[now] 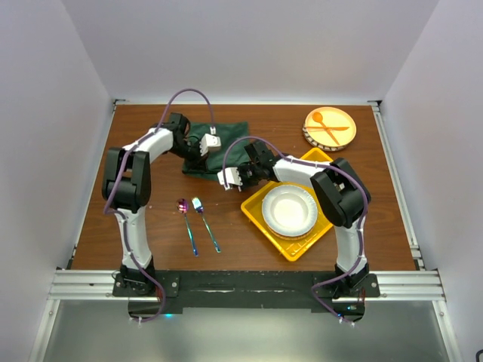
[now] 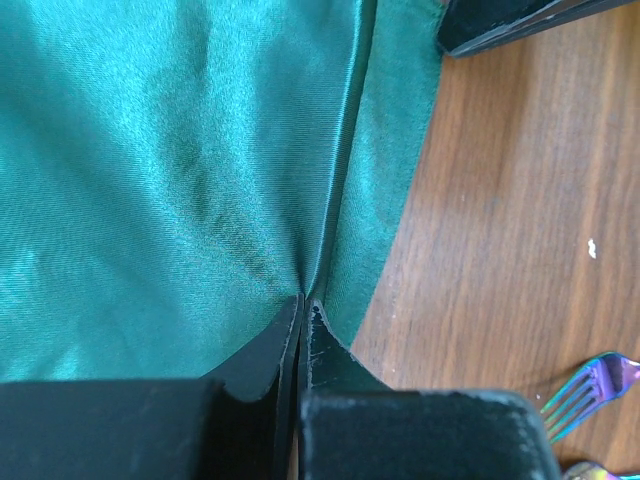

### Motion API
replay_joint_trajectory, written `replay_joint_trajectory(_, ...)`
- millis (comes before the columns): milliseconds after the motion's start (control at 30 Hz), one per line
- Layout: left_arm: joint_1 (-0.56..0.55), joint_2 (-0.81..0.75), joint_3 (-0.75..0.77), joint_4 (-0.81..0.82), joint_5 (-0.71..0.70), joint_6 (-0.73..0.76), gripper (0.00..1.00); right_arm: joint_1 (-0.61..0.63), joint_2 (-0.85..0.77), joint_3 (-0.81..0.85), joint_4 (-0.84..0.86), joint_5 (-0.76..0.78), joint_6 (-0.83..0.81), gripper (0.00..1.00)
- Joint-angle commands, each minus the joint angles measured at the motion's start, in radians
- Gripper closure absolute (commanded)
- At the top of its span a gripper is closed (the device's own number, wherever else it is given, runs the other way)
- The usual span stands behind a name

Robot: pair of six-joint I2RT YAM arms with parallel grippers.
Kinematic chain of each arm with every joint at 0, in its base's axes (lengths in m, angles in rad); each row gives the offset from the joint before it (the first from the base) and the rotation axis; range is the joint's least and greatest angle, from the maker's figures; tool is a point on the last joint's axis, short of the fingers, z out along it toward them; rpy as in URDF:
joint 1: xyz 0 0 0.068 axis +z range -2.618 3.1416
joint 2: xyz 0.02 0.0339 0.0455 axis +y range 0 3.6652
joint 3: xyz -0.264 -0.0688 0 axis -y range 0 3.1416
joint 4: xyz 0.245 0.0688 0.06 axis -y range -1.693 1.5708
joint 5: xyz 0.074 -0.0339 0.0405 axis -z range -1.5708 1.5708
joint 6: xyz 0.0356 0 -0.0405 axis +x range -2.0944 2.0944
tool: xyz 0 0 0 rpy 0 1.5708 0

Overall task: Fold the napkin into a case and place the utensils inside
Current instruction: Smooth out the lower triangle-folded napkin at the center of the board.

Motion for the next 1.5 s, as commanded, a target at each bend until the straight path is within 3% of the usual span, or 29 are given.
replay_joint_trajectory(0, 0.01, -0.068, 0.029, -0.03, 0.044, 0.049, 1.0, 0.003, 0.008, 0.024, -0.027, 0.022, -0.022, 1.0)
replay_joint_trajectory(833, 0.056, -0.071, -0.015, -0.099, 0.001, 0.172, 1.0, 0.003, -0.01, 0.034, -0.04, 0.002, -0.019, 1.0)
replay_joint_trajectory(1000, 0.064, -0.102, -0.055, -0.038, -0.002, 0.126, 0.75, 0.002, -0.087, 0.077, -0.057, -0.032, 0.169, 0.86)
replay_joint_trajectory(1100, 0.087, -0.149, -0.087, 0.019, 0.033, 0.081, 0.66, -0.007, -0.134, 0.123, -0.099, -0.055, 0.302, 0.8)
replay_joint_trajectory(1267, 0.097, -0.3, -0.217, 0.204, 0.09, -0.015, 0.6, -0.083, -0.183, 0.153, -0.094, -0.104, 0.627, 0.66)
replay_joint_trajectory(1467, 0.064, -0.453, -0.443, 0.542, 0.057, -0.103, 0.52, -0.221, -0.139, 0.198, -0.019, -0.116, 1.063, 0.61)
